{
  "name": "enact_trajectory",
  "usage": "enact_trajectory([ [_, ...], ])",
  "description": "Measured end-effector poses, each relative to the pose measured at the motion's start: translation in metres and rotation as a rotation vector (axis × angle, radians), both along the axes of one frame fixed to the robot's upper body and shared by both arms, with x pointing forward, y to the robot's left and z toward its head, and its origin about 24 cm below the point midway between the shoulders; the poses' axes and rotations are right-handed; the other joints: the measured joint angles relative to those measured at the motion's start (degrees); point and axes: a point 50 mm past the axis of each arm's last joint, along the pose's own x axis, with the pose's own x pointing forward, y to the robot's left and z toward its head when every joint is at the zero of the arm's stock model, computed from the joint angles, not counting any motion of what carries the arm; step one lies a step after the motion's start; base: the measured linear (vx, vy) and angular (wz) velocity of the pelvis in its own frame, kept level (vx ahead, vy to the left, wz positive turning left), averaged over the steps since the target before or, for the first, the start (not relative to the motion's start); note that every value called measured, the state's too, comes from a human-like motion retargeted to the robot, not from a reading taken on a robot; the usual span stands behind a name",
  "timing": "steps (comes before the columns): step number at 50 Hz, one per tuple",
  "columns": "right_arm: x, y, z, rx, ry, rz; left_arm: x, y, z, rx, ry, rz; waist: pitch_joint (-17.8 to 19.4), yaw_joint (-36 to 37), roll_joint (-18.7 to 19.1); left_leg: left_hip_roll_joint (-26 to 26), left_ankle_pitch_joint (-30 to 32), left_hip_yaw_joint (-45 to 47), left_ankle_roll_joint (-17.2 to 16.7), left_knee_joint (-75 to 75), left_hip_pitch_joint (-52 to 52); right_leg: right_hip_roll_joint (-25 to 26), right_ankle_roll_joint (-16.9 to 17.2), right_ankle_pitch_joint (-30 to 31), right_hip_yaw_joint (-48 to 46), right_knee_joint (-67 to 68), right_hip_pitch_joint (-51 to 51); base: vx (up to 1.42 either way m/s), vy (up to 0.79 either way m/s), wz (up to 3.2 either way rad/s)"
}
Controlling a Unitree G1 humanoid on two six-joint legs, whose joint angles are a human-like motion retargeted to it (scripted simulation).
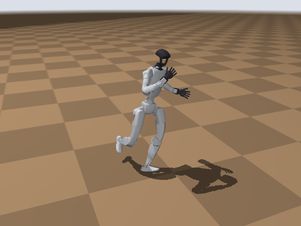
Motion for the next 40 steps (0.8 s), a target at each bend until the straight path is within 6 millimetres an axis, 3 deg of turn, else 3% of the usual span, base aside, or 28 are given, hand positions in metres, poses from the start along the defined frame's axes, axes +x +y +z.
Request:
enact_trajectory([
  [2,0.040,0.001,-0.030,-0.050,0.148,-0.200,0.044,-0.023,0.009,0.001,-0.078,-0.054,2.99,-3.80,-1.77,0.40,-5.49,-4.62,2.25,14.41,-3.85,-2.52,-0.89,-4.20,2.82,9.64,-5.23,0.69,0.00,2.41],
  [3,0.061,-0.004,-0.051,-0.075,0.237,-0.319,0.067,-0.040,0.026,0.037,-0.160,-0.122,4.08,-5.31,-1.97,-0.56,-6.73,-7.49,1.09,17.07,-4.58,-2.02,-0.36,-4.97,4.60,12.34,-8.44,0.63,-0.02,2.89],
  [5,0.084,-0.030,-0.090,-0.094,0.379,-0.518,0.092,-0.080,0.073,0.094,-0.378,-0.287,5.52,-8.51,-0.67,-3.41,-7.21,-13.95,-0.11,17.89,-4.28,-0.05,1.09,-4.17,7.28,13.54,-14.16,0.62,-0.01,3.33],
  [8,0.068,-0.085,-0.113,0.045,0.585,-0.604,0.080,-0.120,0.133,0.038,-0.678,-0.477,6.09,-15.30,5.45,-6.81,-2.71,-26.92,-3.16,10.01,0.44,1.03,0.18,-3.53,4.97,0.79,-16.75,0.62,-0.03,3.89],
  [11,0.037,-0.126,-0.140,0.071,0.741,-0.737,0.056,-0.129,0.157,-0.010,-0.836,-0.554,4.86,-23.43,11.22,-7.48,5.80,-41.35,-8.06,0.94,5.96,1.14,0.61,1.62,-0.19,-23.25,-14.07,0.61,-0.14,4.20],
  [15,0.001,-0.163,-0.176,-0.013,0.928,-0.914,0.041,-0.119,0.155,0.027,-0.844,-0.606,1.57,-30.54,11.31,-9.66,15.32,-55.17,-13.03,-8.88,12.73,0.73,7.65,9.52,7.18,-56.17,-8.85,0.55,-0.34,4.03],
  [18,-0.018,-0.168,-0.196,-0.115,0.996,-1.004,0.039,-0.111,0.137,0.075,-0.759,-0.587,1.64,-30.40,6.86,-11.73,10.70,-51.58,-10.76,-0.90,13.22,-3.38,11.64,15.74,16.96,-63.56,-6.71,0.37,-0.46,3.09],
  [20,-0.024,-0.166,-0.200,-0.162,1.005,-1.016,0.042,-0.105,0.127,0.092,-0.701,-0.570,2.62,-29.22,3.68,-12.91,2.39,-45.66,-9.19,23.04,5.03,-8.14,12.03,17.63,14.91,-63.16,-4.78,0.20,-0.46,2.74],
  [23,-0.011,-0.162,-0.198,-0.197,0.984,-0.958,0.065,-0.100,0.105,-0.024,-0.580,-0.494,5.35,-25.51,2.15,-11.65,-7.29,-41.03,-2.62,61.99,-11.55,-11.87,12.00,5.03,4.90,-53.71,-4.59,0.04,-0.43,2.63],
  [25,0.010,-0.163,-0.196,-0.296,0.932,-0.919,0.084,-0.084,0.069,0.005,-0.405,-0.244,8.19,-23.14,2.68,-10.45,-11.18,-39.45,0.48,82.98,-21.38,-12.84,10.80,-4.65,0.20,-40.31,-7.94,-0.02,-0.36,2.29],
  [28,0.054,-0.146,-0.171,-0.443,0.726,-0.839,0.067,-0.059,0.012,-0.142,-0.184,-0.012,9.84,-19.03,1.92,-6.81,-13.49,-33.91,0.82,103.01,-32.91,-15.40,6.92,-10.07,-2.57,-24.22,-13.70,0.07,-0.29,1.54],
  [30,0.074,-0.125,-0.132,-0.337,0.581,-0.785,0.041,-0.036,0.004,-0.057,-0.113,0.049,8.35,-14.41,-0.13,-4.73,-13.83,-30.22,1.26,108.80,-39.23,-16.38,4.87,-10.11,-4.59,-23.21,-14.13,0.21,-0.18,1.08],
  [32,0.077,-0.109,-0.091,-0.146,0.461,-0.717,0.018,-0.019,0.018,0.092,-0.108,-0.015,6.06,-8.00,-2.48,-2.53,-13.03,-27.75,1.51,107.13,-41.86,-15.99,3.77,-5.93,-7.49,-29.46,-10.09,0.36,-0.01,1.06],
  [34,0.067,-0.097,-0.063,0.005,0.385,-0.627,0.000,-0.012,0.024,0.140,-0.052,-0.119,2.23,-2.11,-5.17,-0.28,-12.50,-25.74,2.92,100.56,-41.77,-15.23,3.49,3.65,-10.02,-37.55,-5.54,0.50,0.11,1.21],
  [38,0.036,-0.076,-0.026,0.171,0.249,-0.425,-0.029,-0.004,0.030,0.136,0.053,-0.226,-4.20,3.82,-8.99,3.67,-8.69,-21.07,4.92,77.28,-33.05,-11.12,6.28,26.97,-9.04,-55.86,5.97,0.62,0.25,1.83],
  [40,0.019,-0.062,-0.012,0.218,0.171,-0.318,-0.038,-0.004,0.031,0.101,0.060,-0.224,-6.15,3.49,-10.81,3.77,-6.32,-17.79,5.90,61.27,-26.25,-8.13,7.26,30.53,-2.47,-58.40,8.54,0.62,0.28,2.36],
])
